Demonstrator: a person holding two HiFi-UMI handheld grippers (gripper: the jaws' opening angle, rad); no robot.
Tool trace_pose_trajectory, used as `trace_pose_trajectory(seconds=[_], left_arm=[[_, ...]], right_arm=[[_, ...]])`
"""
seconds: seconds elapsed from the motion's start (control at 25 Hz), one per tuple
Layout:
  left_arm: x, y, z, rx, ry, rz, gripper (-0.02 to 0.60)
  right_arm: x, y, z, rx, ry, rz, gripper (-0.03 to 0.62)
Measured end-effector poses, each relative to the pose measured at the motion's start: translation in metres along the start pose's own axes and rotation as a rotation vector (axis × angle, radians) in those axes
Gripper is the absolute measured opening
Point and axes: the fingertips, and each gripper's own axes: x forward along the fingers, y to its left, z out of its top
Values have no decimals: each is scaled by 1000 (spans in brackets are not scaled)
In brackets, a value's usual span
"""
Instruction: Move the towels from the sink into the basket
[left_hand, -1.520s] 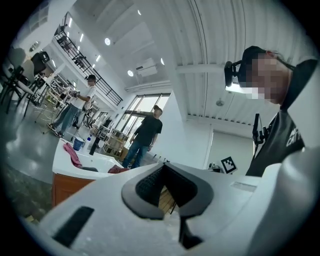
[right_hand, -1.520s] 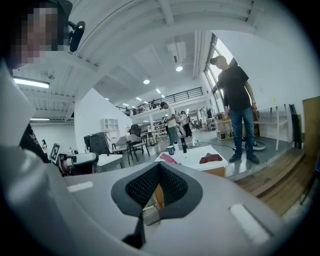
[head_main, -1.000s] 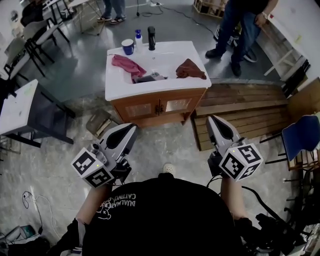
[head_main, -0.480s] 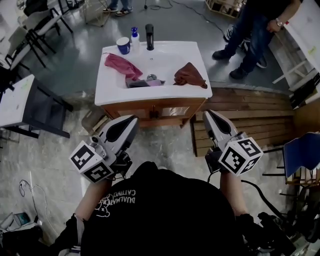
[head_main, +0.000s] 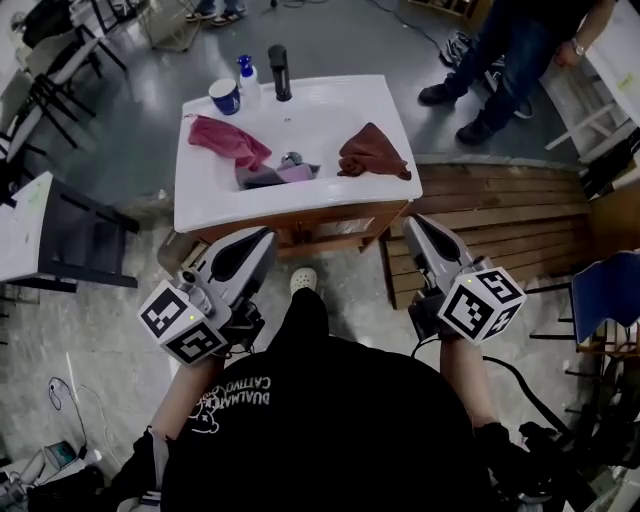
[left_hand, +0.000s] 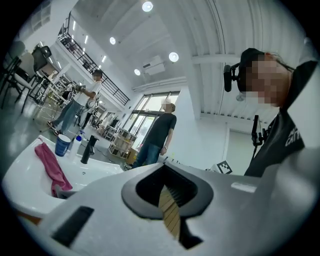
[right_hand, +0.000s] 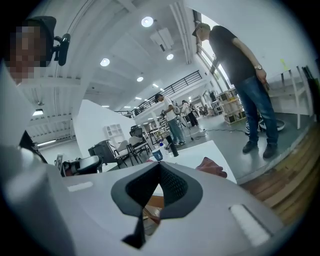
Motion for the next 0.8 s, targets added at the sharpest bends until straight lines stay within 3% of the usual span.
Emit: trace_pose_trajectory(seconds=[0.2,0.56,0.8], left_arm=[[33,36,8,42,57,-32,-2],[78,111,18,-12,91,-38,-2],[100,152,12,-39,147,-26,-2]], right_arm=[[31,-25,20,13,-24,-43,6],[103,-73,31,-19,19,-105,6],[142,-113,14,-126,118,-170,6]])
